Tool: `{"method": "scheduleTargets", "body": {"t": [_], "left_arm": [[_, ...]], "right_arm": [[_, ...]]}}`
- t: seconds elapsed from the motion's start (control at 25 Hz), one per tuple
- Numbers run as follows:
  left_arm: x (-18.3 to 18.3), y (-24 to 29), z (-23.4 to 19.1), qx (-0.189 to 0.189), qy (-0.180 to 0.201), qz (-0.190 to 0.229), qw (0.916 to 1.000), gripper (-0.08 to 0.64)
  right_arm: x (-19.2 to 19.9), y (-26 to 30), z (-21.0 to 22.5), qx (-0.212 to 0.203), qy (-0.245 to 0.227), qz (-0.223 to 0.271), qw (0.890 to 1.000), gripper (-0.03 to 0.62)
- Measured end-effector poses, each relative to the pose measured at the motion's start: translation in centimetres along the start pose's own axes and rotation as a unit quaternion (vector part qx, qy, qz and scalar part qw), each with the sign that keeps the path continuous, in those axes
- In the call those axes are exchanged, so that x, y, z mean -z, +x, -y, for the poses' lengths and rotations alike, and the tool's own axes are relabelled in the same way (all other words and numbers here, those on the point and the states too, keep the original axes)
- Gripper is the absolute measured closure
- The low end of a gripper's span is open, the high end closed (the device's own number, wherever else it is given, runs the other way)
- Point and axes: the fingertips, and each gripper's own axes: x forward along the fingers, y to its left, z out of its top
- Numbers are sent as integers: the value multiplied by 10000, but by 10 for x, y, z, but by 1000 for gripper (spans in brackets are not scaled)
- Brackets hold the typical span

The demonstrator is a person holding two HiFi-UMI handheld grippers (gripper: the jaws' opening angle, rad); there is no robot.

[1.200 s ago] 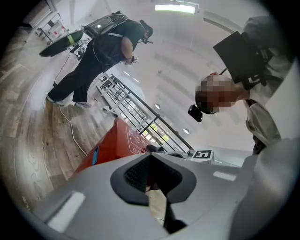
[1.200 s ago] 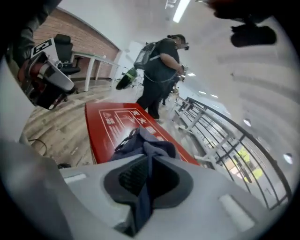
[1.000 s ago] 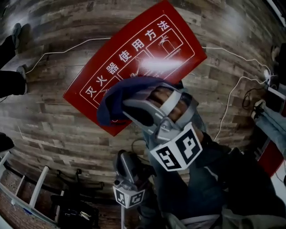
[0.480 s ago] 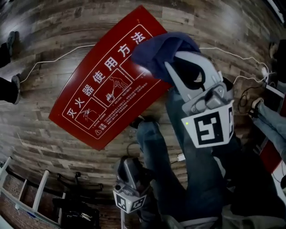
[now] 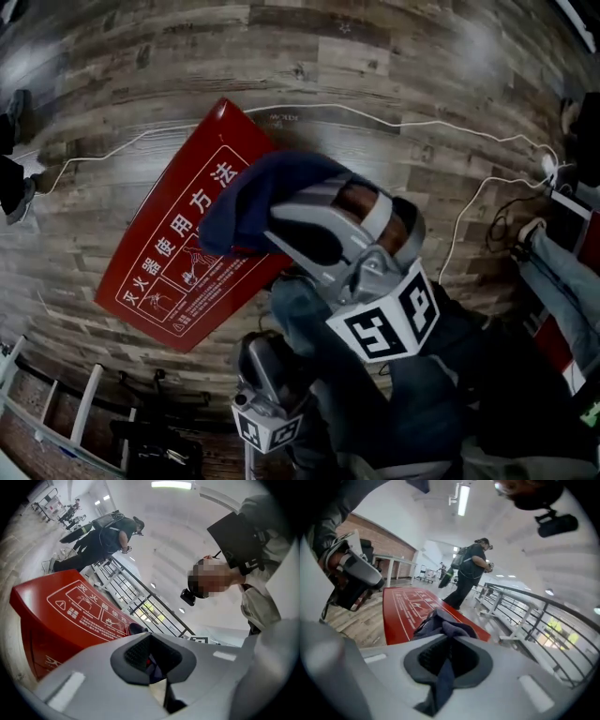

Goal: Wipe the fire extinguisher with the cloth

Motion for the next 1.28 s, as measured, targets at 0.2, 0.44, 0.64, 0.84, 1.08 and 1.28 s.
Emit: {"method": "scheduleTargets", "body": {"t": [0.2, 0.44, 0.64, 0.84, 1.08, 1.28], "left_arm": [[-4, 2, 6, 45, -80, 76, 9999, 554], [8, 15, 14, 38, -93, 44, 9999, 554], [14, 20, 11, -31, -106, -49, 9999, 554], [15, 29, 12, -36, -146, -83, 9999, 554], [15, 40, 17, 19, -277, -27, 9996, 554], [2, 60, 21, 53, -338, 45, 9994, 554]], "right_arm": [[34, -9, 40, 197, 1354, 168, 9905, 569], [96, 16, -20, -1365, 3797, 441, 9139, 569], [145, 57, -34, -1233, 4600, 287, 8788, 569], [169, 85, -35, -1313, 5616, 432, 8158, 569], [58, 71, 60, -1376, 5061, 2212, 8222, 571], [66, 122, 75, -1205, 4949, 1759, 8424, 571]]}}
